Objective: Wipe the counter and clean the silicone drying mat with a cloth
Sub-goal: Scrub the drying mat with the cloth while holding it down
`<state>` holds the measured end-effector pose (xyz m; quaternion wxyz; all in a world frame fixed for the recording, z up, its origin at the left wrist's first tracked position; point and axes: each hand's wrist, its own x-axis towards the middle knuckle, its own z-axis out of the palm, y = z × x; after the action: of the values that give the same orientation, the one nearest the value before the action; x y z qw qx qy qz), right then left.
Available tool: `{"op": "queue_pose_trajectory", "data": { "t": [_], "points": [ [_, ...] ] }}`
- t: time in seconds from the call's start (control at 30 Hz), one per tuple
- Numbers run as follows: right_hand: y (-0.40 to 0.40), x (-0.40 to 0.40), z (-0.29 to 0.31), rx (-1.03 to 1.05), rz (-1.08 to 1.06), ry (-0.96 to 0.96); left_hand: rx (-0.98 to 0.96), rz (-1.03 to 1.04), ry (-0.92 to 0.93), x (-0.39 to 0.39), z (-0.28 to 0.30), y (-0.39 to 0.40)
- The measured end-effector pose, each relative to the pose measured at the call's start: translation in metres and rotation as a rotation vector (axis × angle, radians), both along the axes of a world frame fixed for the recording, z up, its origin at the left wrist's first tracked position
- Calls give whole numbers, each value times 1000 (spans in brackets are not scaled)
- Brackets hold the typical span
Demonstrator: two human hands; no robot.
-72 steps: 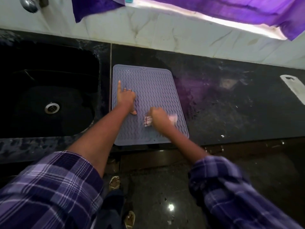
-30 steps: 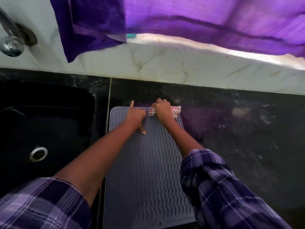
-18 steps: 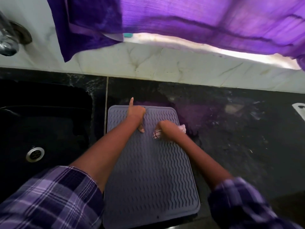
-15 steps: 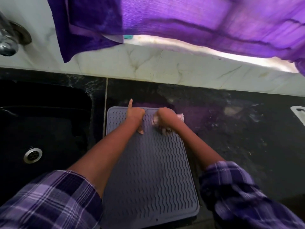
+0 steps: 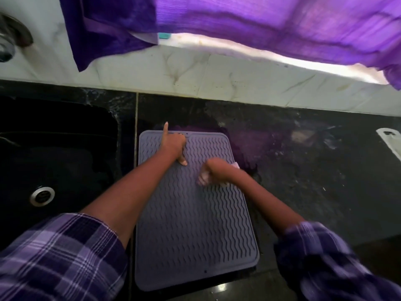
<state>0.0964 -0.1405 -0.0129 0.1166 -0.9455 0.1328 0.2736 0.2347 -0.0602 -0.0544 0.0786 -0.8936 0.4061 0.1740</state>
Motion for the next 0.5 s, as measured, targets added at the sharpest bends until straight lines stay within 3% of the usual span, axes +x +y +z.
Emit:
{"op": "queue_pose_trajectory", "data": {
  "t": [0.13,0.27,0.5],
  "points": [
    [1,37,-7,-165,-103,-292,3,2,-35,-4,7,1],
    [34,-18,-38,-221,63,-397,15,-10,-41,-4,8,4],
    [56,-95,-22,-17,149,-163,55,-47,-81,-11,7,9]
  ]
}}
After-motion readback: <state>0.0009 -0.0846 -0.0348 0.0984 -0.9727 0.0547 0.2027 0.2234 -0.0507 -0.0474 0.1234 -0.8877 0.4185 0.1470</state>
